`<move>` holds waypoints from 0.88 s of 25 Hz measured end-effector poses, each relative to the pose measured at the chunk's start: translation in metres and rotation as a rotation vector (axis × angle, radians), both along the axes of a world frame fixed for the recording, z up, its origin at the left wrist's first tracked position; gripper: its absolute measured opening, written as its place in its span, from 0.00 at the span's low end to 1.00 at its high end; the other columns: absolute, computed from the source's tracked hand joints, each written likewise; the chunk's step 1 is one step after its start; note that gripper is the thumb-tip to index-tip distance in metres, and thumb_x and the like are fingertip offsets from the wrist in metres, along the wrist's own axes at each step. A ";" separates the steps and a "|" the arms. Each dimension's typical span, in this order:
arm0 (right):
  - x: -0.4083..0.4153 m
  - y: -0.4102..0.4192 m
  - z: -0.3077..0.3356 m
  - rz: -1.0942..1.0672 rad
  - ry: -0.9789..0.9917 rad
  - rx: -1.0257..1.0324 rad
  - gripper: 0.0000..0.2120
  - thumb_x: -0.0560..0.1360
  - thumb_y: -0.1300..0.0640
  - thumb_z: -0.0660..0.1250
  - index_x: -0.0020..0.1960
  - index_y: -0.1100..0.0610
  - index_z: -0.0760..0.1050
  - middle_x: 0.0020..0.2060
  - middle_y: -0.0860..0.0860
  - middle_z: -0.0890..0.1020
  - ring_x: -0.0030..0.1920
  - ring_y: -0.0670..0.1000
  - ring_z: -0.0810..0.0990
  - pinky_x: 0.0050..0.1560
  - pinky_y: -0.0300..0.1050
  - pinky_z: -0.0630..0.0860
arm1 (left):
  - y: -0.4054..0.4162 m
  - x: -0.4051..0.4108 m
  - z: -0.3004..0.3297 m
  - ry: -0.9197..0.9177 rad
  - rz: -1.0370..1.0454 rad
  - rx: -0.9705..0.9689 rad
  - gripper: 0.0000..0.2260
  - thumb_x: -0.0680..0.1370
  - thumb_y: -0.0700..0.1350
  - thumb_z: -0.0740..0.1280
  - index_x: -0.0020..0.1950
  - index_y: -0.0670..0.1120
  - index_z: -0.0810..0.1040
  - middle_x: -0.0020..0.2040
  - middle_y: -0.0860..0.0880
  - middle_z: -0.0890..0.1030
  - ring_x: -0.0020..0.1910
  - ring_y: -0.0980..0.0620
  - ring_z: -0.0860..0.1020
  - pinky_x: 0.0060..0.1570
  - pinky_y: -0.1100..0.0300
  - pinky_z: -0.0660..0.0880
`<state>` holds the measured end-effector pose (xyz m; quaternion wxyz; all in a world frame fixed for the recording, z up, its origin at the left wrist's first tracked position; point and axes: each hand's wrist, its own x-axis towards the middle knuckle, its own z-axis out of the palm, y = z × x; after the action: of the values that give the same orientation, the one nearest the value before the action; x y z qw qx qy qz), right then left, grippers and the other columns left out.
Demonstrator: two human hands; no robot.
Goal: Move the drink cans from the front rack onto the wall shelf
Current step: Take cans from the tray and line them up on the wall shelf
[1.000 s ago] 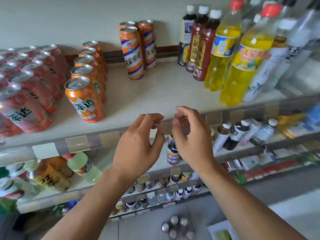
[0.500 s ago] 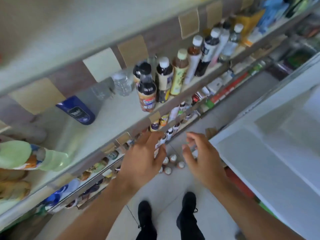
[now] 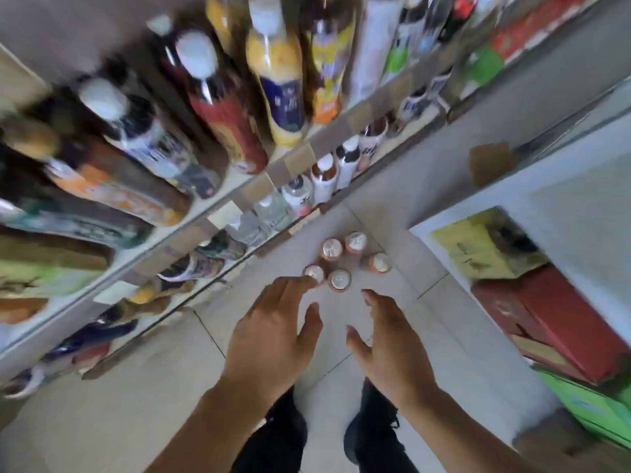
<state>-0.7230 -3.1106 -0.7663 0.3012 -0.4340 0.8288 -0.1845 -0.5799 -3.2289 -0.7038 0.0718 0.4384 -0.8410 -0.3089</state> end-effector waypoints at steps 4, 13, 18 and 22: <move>-0.001 -0.017 -0.131 0.042 0.067 0.094 0.32 0.73 0.47 0.71 0.73 0.55 0.64 0.67 0.52 0.73 0.64 0.55 0.73 0.56 0.49 0.76 | -0.005 -0.002 -0.115 -0.002 -0.002 -0.033 0.15 0.76 0.51 0.58 0.61 0.51 0.73 0.54 0.53 0.77 0.51 0.51 0.79 0.41 0.52 0.80; -0.009 -0.062 -0.292 0.175 0.124 0.199 0.35 0.73 0.56 0.72 0.75 0.53 0.58 0.68 0.54 0.66 0.67 0.57 0.68 0.55 0.52 0.75 | -0.041 -0.004 -0.242 -0.089 -0.141 -0.058 0.14 0.75 0.52 0.57 0.60 0.54 0.68 0.54 0.51 0.78 0.50 0.47 0.79 0.39 0.48 0.79; -0.016 -0.045 -0.263 0.092 0.050 0.185 0.35 0.69 0.55 0.74 0.71 0.54 0.63 0.59 0.58 0.71 0.56 0.60 0.74 0.50 0.50 0.75 | -0.038 0.001 -0.217 -0.088 -0.131 -0.042 0.15 0.75 0.51 0.58 0.59 0.50 0.75 0.53 0.51 0.78 0.49 0.47 0.79 0.41 0.49 0.79; -0.029 -0.020 -0.152 0.019 -0.042 0.055 0.35 0.65 0.50 0.76 0.69 0.49 0.67 0.58 0.53 0.73 0.56 0.56 0.75 0.46 0.42 0.69 | -0.023 0.001 -0.150 -0.015 -0.127 -0.025 0.14 0.74 0.50 0.60 0.57 0.48 0.77 0.52 0.51 0.78 0.48 0.48 0.80 0.41 0.53 0.78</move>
<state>-0.7519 -3.1308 -0.9185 0.3319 -0.4297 0.8228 -0.1679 -0.5793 -3.2521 -0.8535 0.0512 0.3853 -0.8714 -0.2992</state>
